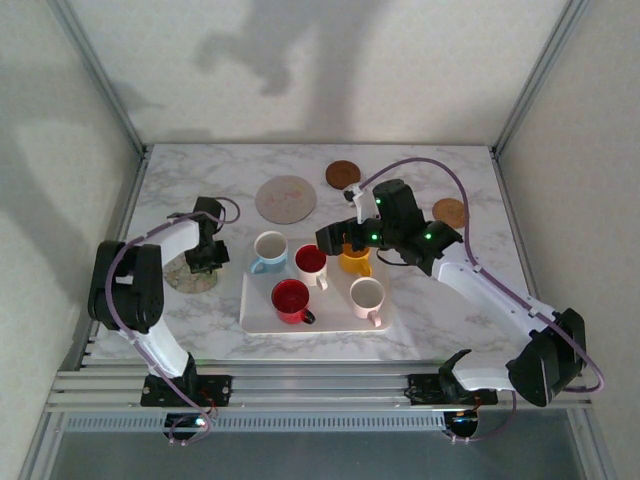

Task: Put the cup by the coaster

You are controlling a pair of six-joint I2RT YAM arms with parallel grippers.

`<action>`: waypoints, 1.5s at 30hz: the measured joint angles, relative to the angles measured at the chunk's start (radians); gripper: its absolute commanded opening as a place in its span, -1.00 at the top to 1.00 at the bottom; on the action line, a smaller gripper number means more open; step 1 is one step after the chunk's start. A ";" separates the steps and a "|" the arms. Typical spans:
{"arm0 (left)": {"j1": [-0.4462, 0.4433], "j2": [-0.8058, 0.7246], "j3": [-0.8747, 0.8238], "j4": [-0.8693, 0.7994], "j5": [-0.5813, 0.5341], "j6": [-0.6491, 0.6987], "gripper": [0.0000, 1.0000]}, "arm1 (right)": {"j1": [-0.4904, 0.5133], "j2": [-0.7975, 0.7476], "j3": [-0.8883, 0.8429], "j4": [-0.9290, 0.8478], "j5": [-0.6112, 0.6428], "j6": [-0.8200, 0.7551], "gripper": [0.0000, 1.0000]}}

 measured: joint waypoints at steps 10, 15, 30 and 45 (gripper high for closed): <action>0.000 -0.032 0.011 0.031 -0.002 0.024 1.00 | 0.002 -0.022 0.011 -0.036 0.038 0.001 -0.99; 0.000 -0.032 0.071 0.019 -0.012 0.045 1.00 | 0.002 -0.029 0.011 -0.045 0.050 0.002 -0.99; 0.000 0.132 0.309 -0.010 -0.006 0.079 1.00 | 0.003 -0.029 0.011 -0.053 0.074 0.006 -0.98; 0.000 0.390 0.608 -0.053 0.027 0.124 1.00 | 0.004 0.039 0.030 -0.053 0.079 0.008 -0.99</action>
